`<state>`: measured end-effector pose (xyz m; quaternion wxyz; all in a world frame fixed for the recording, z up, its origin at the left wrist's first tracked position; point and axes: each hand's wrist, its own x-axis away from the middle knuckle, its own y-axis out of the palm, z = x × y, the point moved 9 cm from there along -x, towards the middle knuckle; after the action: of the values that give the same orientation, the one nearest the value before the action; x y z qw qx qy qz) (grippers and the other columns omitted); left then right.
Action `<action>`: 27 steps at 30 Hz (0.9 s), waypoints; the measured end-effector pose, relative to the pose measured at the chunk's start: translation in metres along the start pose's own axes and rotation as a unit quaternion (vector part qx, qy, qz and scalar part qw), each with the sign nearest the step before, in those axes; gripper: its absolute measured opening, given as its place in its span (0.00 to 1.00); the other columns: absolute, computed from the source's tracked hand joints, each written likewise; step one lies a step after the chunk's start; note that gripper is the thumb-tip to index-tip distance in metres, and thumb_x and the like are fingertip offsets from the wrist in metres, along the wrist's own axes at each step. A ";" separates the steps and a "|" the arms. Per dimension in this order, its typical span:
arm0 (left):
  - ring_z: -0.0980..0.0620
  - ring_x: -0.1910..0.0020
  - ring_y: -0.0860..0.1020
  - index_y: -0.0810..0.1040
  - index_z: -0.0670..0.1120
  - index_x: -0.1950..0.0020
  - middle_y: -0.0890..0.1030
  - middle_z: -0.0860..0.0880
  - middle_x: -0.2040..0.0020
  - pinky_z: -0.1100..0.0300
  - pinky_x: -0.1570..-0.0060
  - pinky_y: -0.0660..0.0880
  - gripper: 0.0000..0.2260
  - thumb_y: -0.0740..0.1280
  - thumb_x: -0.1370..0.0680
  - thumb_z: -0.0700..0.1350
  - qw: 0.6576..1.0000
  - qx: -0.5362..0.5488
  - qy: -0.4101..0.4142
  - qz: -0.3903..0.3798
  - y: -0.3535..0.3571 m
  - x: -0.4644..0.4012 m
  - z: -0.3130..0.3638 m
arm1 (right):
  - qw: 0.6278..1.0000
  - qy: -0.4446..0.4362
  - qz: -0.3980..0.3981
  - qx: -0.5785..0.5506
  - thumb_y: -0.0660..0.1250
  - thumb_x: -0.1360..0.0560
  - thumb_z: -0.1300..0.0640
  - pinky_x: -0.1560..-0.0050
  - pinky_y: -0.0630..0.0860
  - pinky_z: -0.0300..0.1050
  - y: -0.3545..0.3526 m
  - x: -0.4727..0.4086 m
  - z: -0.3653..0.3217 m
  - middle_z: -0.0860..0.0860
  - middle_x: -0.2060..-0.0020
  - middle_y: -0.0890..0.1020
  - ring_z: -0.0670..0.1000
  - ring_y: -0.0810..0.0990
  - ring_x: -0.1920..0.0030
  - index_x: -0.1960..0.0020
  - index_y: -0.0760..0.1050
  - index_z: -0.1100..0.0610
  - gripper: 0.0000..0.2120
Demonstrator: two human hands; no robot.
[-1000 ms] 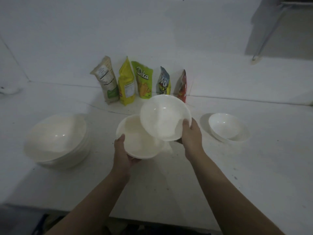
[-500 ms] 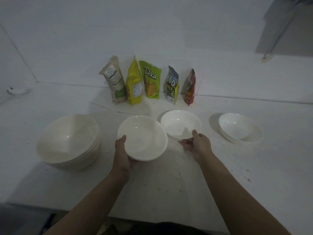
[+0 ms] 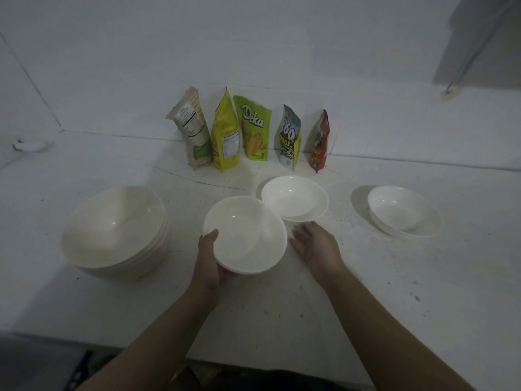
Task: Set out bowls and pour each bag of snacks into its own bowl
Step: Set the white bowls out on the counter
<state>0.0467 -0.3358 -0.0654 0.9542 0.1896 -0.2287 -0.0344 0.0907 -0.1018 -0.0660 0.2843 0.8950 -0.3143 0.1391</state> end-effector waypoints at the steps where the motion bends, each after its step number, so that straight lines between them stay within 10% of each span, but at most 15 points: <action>1: 0.39 0.41 0.78 0.66 0.54 0.28 0.77 0.44 0.35 0.45 0.58 0.82 0.24 0.61 0.22 0.60 1.000 0.002 -0.002 0.000 0.000 0.000 0.000 | 1.000 0.002 0.008 0.015 0.63 0.20 0.60 0.54 0.81 0.49 0.000 0.001 0.000 0.57 0.49 0.79 0.55 0.79 0.48 0.50 0.78 0.59 0.05; 7: 0.39 0.40 0.77 0.68 0.53 0.31 0.77 0.43 0.35 0.40 0.50 0.80 0.22 0.62 0.24 0.56 1.000 0.017 0.003 0.011 0.007 0.003 0.005 | 0.986 0.000 0.009 0.167 0.58 0.18 0.44 0.53 0.83 0.51 0.020 0.034 0.002 0.53 0.49 0.82 0.54 0.82 0.52 0.45 0.78 0.53 0.16; 14: 0.42 0.40 0.76 0.70 0.59 0.34 0.75 0.47 0.35 0.40 0.50 0.80 0.18 0.62 0.24 0.55 0.995 -0.014 0.088 0.033 0.017 0.012 0.051 | 0.906 -0.222 -0.038 0.358 0.56 0.17 0.56 0.42 0.78 0.50 0.073 0.056 -0.048 0.46 0.42 0.68 0.50 0.75 0.44 0.23 0.62 0.49 0.22; 19: 0.46 0.40 0.77 0.70 0.58 0.33 0.77 0.50 0.36 0.42 0.47 0.79 0.16 0.60 0.20 0.58 0.989 -0.015 0.139 0.055 0.006 0.016 0.102 | 0.918 -0.280 -0.056 0.274 0.55 0.17 0.55 0.47 0.81 0.60 0.111 0.067 -0.074 0.45 0.45 0.73 0.48 0.76 0.47 0.40 0.70 0.37 0.14; 27: 0.43 0.38 0.74 0.63 0.51 0.38 0.71 0.46 0.36 0.49 0.53 0.79 0.13 0.62 0.20 0.51 0.965 0.032 0.218 0.144 -0.076 -0.009 0.212 | 0.984 -0.148 -0.062 0.080 0.55 0.17 0.58 0.62 0.81 0.43 0.158 0.043 -0.053 0.45 0.42 0.74 0.50 0.76 0.45 0.35 0.69 0.43 0.15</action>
<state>-0.0553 -0.4779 0.0767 0.9693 0.1883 -0.0410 0.1526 0.0184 -0.1922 0.0612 0.1704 0.9434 -0.2844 0.0112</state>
